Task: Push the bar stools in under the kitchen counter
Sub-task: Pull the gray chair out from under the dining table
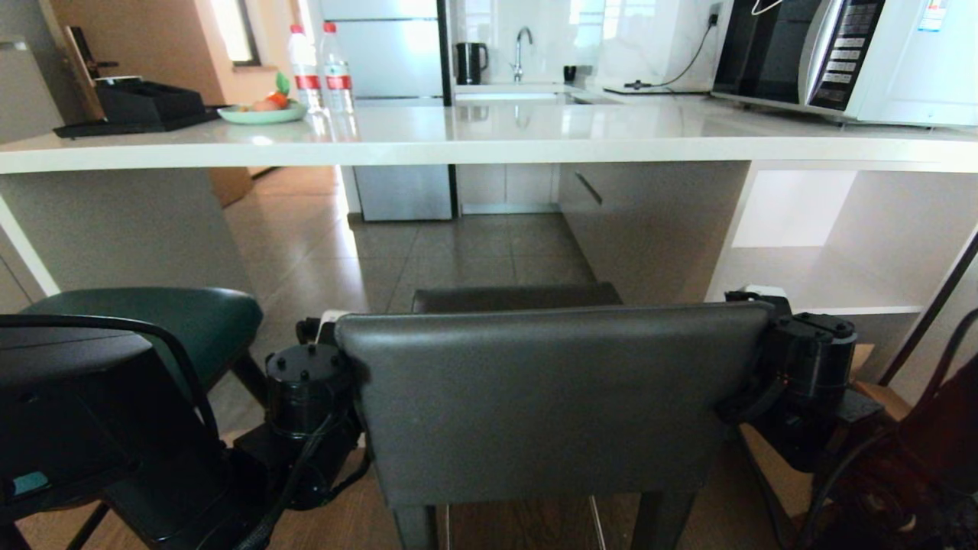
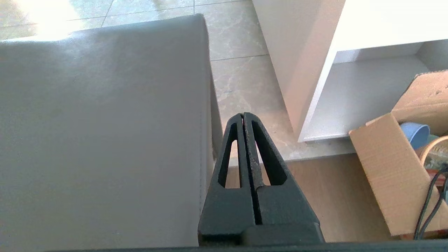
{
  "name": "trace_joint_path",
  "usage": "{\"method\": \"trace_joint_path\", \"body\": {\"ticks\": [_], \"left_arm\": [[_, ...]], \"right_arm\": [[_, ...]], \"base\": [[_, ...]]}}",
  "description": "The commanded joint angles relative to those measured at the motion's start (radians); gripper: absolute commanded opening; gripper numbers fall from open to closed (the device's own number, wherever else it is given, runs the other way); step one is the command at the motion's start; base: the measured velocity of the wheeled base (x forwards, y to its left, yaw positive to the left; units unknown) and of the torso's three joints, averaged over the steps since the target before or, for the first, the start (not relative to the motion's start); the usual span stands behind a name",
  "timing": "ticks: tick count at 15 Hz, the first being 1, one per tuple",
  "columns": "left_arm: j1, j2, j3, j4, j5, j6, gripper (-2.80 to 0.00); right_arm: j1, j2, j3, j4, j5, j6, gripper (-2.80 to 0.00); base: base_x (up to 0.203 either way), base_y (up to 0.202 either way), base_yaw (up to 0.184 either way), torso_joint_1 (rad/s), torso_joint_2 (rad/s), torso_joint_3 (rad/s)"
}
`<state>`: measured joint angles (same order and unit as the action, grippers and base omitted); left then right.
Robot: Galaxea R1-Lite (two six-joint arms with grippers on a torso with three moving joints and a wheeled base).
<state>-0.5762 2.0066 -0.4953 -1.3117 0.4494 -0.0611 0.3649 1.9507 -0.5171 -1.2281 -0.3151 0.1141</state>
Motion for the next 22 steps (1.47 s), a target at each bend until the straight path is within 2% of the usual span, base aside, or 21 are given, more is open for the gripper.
{"method": "trace_joint_path", "body": {"ticks": [1, 8, 12, 14, 18, 22], "left_arm": [[0.001, -0.008, -0.01, -0.012, 0.007, -0.002, -2.8], [0.01, 0.001, -0.106, 0.057, 0.008, -0.002, -2.8], [0.014, -0.026, -0.09, 0.068, 0.01, -0.002, -2.8], [0.032, -0.064, -0.043, 0.068, 0.013, -0.002, -2.8], [0.128, -0.137, 0.021, 0.066, 0.002, -0.005, -2.8], [0.23, -0.227, 0.109, 0.066, -0.046, -0.007, -2.8]], "right_arm": [[0.009, 0.009, -0.013, -0.008, -0.001, -0.008, -2.8], [0.037, -0.072, 0.08, -0.021, -0.022, -0.007, -2.8], [0.035, -0.08, 0.075, -0.019, -0.022, -0.008, -2.8], [-0.008, -0.085, 0.071, -0.019, -0.021, -0.008, -2.8], [-0.119, -0.12, 0.07, -0.019, -0.006, -0.011, -2.8], [-0.281, -0.183, 0.092, -0.018, 0.078, -0.007, -2.8]], "base": [[0.0, 0.0, 0.0, 0.0, 0.0, 0.0], [0.0, 0.0, 0.0, 0.0, 0.0, 0.0], [0.0, 0.0, 0.0, 0.0, 0.0, 0.0], [0.0, 0.0, 0.0, 0.0, 0.0, 0.0], [0.0, 0.0, 0.0, 0.0, 0.0, 0.0], [0.0, 0.0, 0.0, 0.0, 0.0, 0.0]]}}
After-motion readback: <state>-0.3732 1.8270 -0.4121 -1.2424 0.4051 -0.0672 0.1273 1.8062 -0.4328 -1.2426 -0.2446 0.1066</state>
